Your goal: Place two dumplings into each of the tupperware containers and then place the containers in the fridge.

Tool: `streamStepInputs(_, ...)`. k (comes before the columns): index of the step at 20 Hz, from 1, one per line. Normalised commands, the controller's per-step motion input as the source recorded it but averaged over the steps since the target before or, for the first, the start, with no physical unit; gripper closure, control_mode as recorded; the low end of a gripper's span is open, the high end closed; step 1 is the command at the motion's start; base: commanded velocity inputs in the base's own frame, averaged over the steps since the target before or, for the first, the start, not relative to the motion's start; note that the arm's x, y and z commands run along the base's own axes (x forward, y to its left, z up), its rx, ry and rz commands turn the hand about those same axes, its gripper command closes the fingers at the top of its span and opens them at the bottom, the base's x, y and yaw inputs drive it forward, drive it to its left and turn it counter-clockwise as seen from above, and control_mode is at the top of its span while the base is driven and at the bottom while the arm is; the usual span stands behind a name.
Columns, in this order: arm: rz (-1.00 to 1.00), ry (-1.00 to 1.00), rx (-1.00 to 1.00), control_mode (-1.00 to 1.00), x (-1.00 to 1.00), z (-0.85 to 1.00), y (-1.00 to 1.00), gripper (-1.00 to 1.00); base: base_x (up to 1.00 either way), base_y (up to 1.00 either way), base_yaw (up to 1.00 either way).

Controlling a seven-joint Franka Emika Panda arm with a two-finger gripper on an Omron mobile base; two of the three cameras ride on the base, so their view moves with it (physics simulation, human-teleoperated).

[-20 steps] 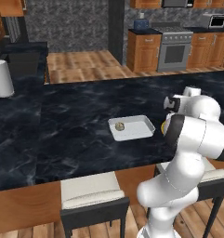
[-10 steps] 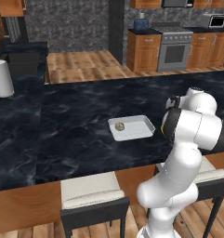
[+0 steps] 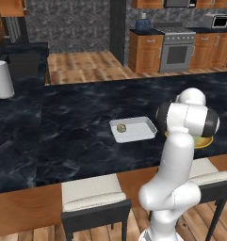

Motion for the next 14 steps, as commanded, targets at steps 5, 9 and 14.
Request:
streamStepInputs(5, 0.00, 0.05, 0.00, -1.00, 0.00, -0.33, 0.00, -1.00, 0.00, 0.00, 0.00)
streamStepInputs(9, 0.00, 0.01, 0.00, -1.00, -0.05, -0.05, 0.00, -1.00, 0.00, 0.00, 0.00)
streamStepInputs(14, 0.00, 0.00, 0.00, -1.00, -0.11, 0.00, 0.00, -1.00, 0.00, 0.00, 0.00)
